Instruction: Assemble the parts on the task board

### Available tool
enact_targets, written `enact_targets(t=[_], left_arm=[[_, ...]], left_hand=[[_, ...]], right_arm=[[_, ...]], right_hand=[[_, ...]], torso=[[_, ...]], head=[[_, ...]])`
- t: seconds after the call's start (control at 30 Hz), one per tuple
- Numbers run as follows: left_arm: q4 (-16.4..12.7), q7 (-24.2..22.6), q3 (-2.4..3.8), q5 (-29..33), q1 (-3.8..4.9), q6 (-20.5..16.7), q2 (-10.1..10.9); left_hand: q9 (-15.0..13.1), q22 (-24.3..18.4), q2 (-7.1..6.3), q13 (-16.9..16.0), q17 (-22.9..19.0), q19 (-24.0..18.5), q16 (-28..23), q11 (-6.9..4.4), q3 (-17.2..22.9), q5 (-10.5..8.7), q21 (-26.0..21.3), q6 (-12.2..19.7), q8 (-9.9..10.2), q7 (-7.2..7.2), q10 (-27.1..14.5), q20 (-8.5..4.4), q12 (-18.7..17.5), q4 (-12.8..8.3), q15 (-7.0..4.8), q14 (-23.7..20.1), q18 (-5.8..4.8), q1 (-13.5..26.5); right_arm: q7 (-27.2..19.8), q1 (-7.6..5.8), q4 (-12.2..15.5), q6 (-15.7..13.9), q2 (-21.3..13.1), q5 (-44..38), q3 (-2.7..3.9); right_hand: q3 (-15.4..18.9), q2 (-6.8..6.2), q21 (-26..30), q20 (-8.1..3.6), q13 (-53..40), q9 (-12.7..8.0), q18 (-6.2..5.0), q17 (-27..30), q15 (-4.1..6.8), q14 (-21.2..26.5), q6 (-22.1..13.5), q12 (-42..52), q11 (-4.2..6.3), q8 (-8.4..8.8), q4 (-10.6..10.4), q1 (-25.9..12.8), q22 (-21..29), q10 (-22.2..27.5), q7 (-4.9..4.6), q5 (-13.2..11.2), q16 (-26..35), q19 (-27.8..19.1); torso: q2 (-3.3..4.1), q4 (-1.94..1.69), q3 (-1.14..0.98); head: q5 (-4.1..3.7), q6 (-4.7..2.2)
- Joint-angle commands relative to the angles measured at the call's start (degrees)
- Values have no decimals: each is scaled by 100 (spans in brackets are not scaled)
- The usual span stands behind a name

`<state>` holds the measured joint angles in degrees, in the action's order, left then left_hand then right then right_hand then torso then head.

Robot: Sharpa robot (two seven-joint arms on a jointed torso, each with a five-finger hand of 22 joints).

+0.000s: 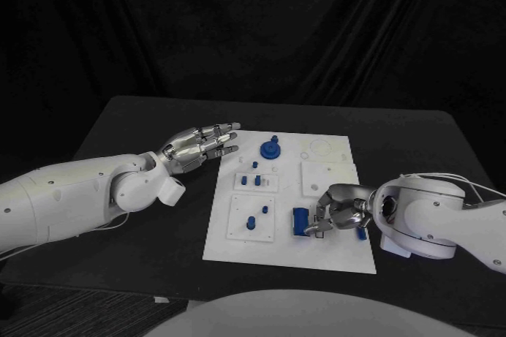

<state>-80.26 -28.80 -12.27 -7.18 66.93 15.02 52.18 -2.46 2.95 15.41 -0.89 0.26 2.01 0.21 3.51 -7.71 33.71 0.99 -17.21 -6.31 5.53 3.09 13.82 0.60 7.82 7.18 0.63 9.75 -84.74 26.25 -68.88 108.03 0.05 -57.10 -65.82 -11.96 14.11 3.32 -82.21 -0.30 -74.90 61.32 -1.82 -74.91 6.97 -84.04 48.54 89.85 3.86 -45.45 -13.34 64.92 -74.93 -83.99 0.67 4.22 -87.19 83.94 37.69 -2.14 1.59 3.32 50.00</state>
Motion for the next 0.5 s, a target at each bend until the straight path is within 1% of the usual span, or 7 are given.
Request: enact_targets(t=[0.03, 0.07, 0.13, 0.2, 0.33, 0.43, 0.5], left_arm=[[-10, -63, 4, 5, -11, 66, 5], [-8, -61, 4, 5, -11, 65, 5], [-10, -57, 4, 5, -11, 56, 4], [-17, -57, 4, 5, -11, 45, 7], [-30, -62, 4, 6, -11, 22, 12], [-33, -63, 4, 6, -11, 16, 11], [-23, -56, 4, 6, -11, 21, 2]], left_hand=[[-5, -2, 4, -6, 5, -10, 29, 42, 28, 26, 31, -43, -24, 13, 2, 46, 25, -2, 29, 2, 60, -45], [-5, -2, 4, -6, 5, -10, 29, 42, 28, 26, 31, -43, -24, 13, 2, 46, 25, -2, 29, 2, 60, -45], [-5, -2, 4, -6, 5, -10, 29, 42, 28, 26, 31, -43, -24, 13, 2, 46, 25, -2, 29, 2, 60, -45], [-5, -2, 4, -6, 5, -10, 29, 42, 28, 26, 31, -43, -24, 13, 2, 46, 25, -2, 29, 2, 60, -45], [-6, 3, 2, -8, 6, -6, 30, 44, 30, 27, 34, -54, -29, 14, 10, 47, 27, -6, 29, 5, 61, -45], [-6, 3, 2, -8, 6, -6, 30, 44, 30, 27, 34, -54, -29, 14, 10, 47, 27, -6, 29, 5, 61, -45], [-6, 3, 2, -8, 6, -6, 30, 44, 30, 27, 34, -54, -29, 14, 10, 47, 27, -6, 29, 5, 61, -45]], right_arm=[[-64, -145, 90, -551, -142, 58, 6], [-34, -206, 107, -583, -202, 75, 6], [111, -327, 128, -455, -325, 108, 6], [285, -426, 120, -167, -409, 141, 6], [576, -576, 39, 299, -566, 183, 5], [664, -619, -32, 389, -651, 194, 4], [716, -633, -93, 447, -710, 156, 3]], right_hand=[[87, 91, -7, -72, -1510, -478, -15, -757, 45, -461, 441, 15, 91, 490, -236, -195, -1249, -601, 11, 168, 20, 274], [142, 185, -24, -81, -1510, -799, -11, -775, 42, -464, 647, 15, 64, 865, -292, -325, -1254, -601, 8, 212, 12, 280], [186, 207, -28, -51, -1510, -1189, -9, -771, 7, -463, 778, 15, 34, 1313, -286, -321, -1255, -601, -59, 227, 12, 281], [209, 193, -14, -20, -1510, -1427, -11, -727, -5, -454, 825, 15, -17, 1593, -267, -289, -1250, -601, -89, 226, 30, 273], [148, 202, 70, 72, -1510, -2266, -29, -530, -105, -418, 978, 15, -150, 2454, -7, 190, -1223, -601, -229, 472, 121, 235], [86, 247, 36, 114, -1510, -2700, -21, -538, -148, -423, 1090, 15, -205, 2838, 176, 498, -1236, -601, -287, 966, 115, 253], [86, 266, 22, 122, -1510, -2832, -19, -548, -153, -426, 1175, 15, -203, 2931, 207, 546, -1241, -601, -286, 1110, 110, 260]], torso=[[-8, -6, 9], [-12, 0, 13], [-14, 2, 13], [-12, -10, 14], [-4, 0, 8], [9, -8, 4], [12, 1, 1]], head=[[-32, 0], [-25, 0], [-18, 0], [-37, 0], [-34, 0], [-48, 0], [-43, 0]])
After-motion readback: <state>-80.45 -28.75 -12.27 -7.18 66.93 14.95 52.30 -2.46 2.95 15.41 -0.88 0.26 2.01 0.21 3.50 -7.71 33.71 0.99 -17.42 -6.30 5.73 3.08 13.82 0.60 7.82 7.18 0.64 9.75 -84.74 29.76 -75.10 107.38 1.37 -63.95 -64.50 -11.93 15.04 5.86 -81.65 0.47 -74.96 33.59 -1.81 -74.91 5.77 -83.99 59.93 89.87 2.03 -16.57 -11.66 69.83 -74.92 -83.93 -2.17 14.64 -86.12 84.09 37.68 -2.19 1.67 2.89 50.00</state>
